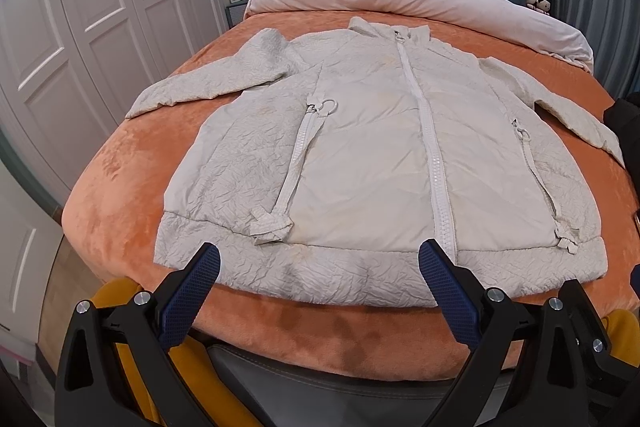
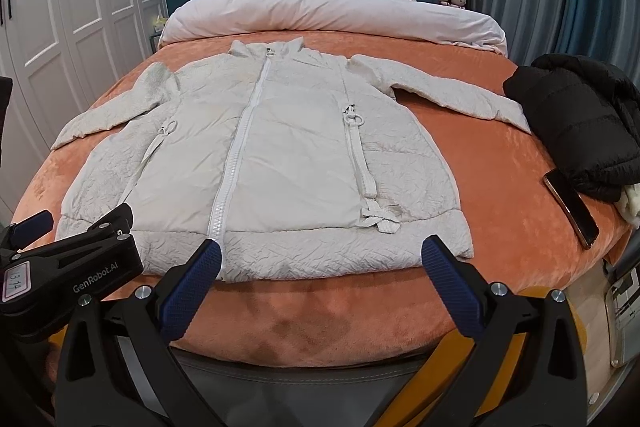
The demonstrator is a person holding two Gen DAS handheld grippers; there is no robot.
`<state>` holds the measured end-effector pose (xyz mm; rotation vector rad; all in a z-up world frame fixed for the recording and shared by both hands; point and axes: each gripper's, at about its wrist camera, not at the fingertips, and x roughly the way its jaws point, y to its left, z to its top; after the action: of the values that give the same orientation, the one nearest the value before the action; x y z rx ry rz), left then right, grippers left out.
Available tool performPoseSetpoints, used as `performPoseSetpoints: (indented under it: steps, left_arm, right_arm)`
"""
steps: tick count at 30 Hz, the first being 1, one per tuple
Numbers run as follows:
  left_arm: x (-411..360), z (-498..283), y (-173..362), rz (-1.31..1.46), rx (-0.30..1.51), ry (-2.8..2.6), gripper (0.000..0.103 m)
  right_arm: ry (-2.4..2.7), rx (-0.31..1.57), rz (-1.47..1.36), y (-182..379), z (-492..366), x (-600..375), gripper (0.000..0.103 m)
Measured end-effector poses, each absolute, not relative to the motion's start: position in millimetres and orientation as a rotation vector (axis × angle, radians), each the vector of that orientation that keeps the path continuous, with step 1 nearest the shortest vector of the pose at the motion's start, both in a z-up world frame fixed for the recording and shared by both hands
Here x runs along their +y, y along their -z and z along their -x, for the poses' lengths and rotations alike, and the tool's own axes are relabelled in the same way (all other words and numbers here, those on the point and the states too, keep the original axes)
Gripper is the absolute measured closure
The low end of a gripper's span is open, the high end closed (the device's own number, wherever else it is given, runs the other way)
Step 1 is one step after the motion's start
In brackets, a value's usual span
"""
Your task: Fold large clothes
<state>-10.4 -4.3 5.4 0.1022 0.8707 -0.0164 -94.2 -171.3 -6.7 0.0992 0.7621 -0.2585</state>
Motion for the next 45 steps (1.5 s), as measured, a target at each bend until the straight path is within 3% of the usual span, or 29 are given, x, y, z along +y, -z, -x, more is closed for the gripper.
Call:
performPoseSetpoints:
  steps: [45]
  left_arm:
    - [-3.3,12.1,1.8,-0.108,0.882,0.009,0.008]
  right_arm:
    - [0.259,0.777,-0.112,14.9,96.8,-167.4,0.005]
